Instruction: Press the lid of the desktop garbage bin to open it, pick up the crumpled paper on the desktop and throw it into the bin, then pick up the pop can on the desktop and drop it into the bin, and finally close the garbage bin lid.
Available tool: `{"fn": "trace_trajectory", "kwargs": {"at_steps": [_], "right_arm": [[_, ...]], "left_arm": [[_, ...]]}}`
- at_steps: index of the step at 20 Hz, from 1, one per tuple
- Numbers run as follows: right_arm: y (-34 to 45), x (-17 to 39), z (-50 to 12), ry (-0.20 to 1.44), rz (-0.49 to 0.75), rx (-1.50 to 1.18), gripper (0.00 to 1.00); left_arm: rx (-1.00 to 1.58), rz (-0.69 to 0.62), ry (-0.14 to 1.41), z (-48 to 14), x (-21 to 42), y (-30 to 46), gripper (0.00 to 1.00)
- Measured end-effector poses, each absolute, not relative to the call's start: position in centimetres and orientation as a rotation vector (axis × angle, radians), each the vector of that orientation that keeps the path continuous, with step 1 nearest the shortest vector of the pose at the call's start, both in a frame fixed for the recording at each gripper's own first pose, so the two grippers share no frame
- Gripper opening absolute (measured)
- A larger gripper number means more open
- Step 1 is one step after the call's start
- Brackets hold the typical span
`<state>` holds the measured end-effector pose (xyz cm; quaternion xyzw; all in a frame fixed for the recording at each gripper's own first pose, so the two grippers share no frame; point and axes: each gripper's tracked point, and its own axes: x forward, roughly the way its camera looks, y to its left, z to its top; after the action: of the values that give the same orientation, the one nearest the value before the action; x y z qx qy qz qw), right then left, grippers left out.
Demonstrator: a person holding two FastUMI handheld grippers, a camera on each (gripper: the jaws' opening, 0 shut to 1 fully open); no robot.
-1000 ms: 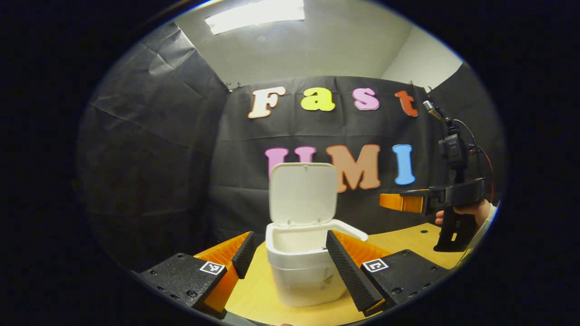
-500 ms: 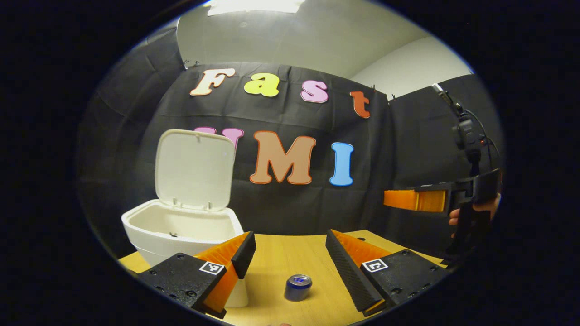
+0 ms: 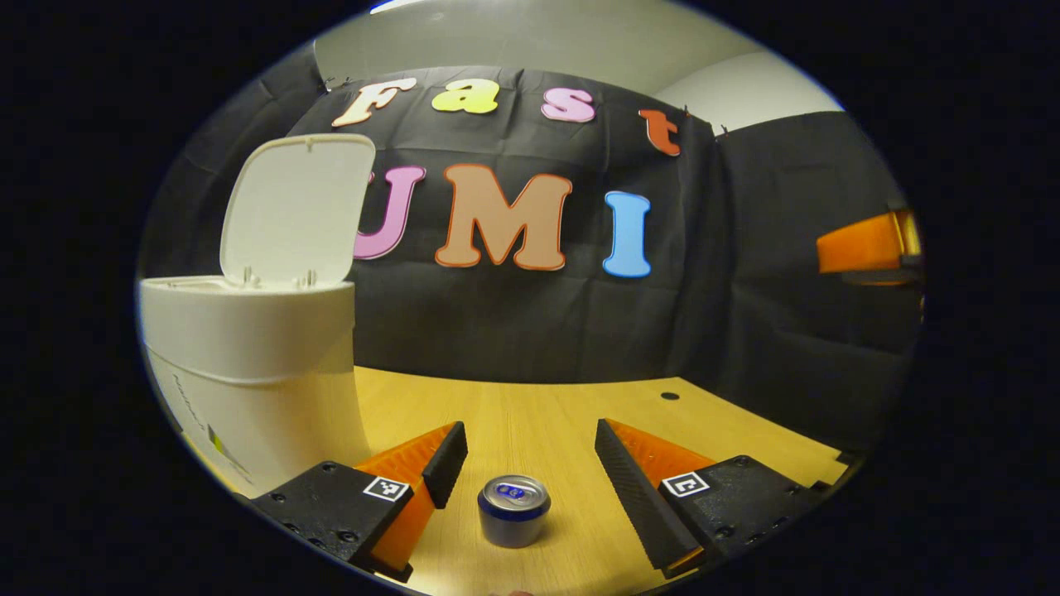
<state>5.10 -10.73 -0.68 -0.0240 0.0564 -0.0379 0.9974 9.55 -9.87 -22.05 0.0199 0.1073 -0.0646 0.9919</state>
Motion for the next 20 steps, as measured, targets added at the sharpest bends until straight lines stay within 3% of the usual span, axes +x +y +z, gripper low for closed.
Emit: {"fn": "trace_trajectory", "kwargs": {"at_steps": [12, 14, 16, 20], "right_arm": [[-14.1, 6.0, -4.5, 0.186, -0.075, 0.016, 0.96], [-14.5, 6.1, -4.9, 0.191, -0.079, 0.023, 0.96], [-14.9, 6.2, -5.0, 0.193, -0.087, 0.025, 0.96], [-15.6, 6.5, -4.9, 0.192, -0.103, 0.019, 0.96]], "left_arm": [[0.043, -0.031, 0.430, -32.0, 10.6, -8.2, 0.95], [0.038, -0.014, 0.448, -32.9, 10.7, -7.8, 0.92], [0.042, 0.003, 0.452, -33.1, 10.3, -7.6, 0.82], [0.034, 0.001, 0.435, -31.6, 10.8, -7.5, 0.79]]}}
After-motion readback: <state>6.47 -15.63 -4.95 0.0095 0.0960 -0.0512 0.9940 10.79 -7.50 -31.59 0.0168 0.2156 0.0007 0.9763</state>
